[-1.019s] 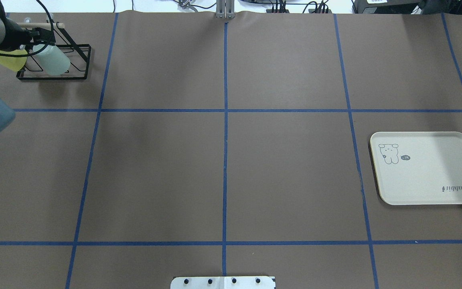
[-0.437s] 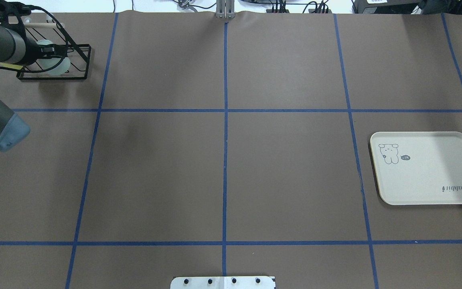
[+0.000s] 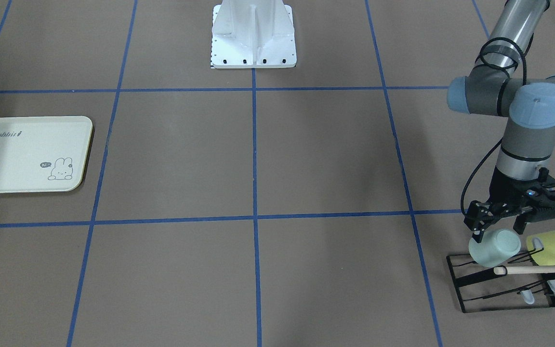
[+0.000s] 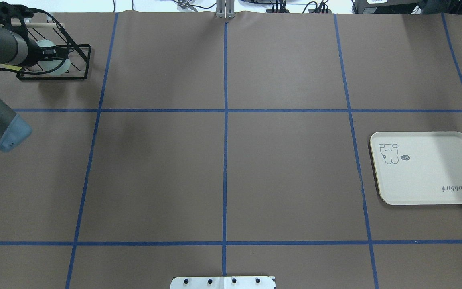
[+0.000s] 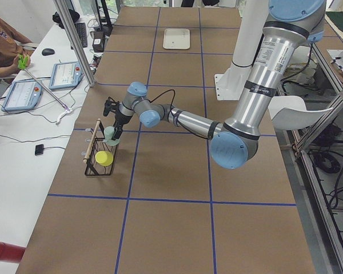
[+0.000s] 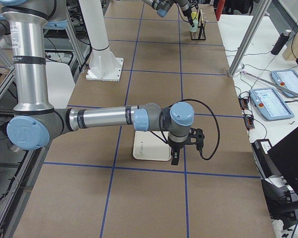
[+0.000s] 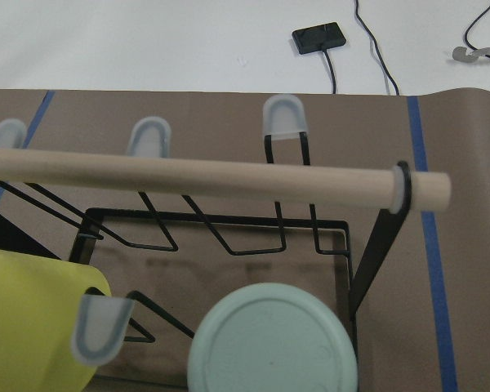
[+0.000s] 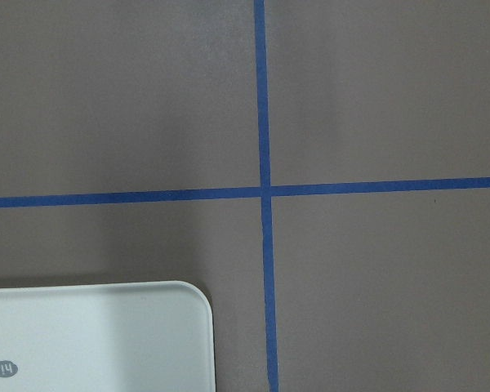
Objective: Left arm grabs green cup and hands to right arm on tray
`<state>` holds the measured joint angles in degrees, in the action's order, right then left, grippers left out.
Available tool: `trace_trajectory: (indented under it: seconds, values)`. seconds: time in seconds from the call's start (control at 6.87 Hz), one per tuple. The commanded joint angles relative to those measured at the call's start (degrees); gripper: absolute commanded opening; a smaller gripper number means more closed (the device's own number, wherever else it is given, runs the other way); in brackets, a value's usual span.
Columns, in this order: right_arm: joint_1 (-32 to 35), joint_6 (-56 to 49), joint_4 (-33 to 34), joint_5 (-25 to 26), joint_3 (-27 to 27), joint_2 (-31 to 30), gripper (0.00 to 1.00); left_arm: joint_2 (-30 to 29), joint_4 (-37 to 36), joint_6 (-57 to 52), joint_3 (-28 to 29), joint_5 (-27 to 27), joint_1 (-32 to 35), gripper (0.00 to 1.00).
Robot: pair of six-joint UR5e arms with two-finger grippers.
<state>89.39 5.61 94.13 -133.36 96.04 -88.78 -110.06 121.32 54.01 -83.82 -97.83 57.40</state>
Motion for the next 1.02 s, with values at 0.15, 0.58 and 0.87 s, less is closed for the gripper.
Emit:
trace_trajectory:
  seconds: [0.15, 0.58, 0.87]
  values:
    - [-0.1, -0.1, 0.0, 0.1, -0.2, 0.0, 1.00, -0.5, 2.7, -1.5, 2.7, 0.0, 0.0, 1.00]
    - [-0.1, -0.1, 0.0, 0.1, 0.0, 0.0, 1.00, -0.9, 2.7, -1.6, 2.7, 0.0, 0.3, 0.99]
    - [-0.1, -0.1, 0.0, 0.1, -0.1, 0.0, 1.00, -1.1, 2.6, -2.9, 2.7, -0.1, 1.0, 0.98]
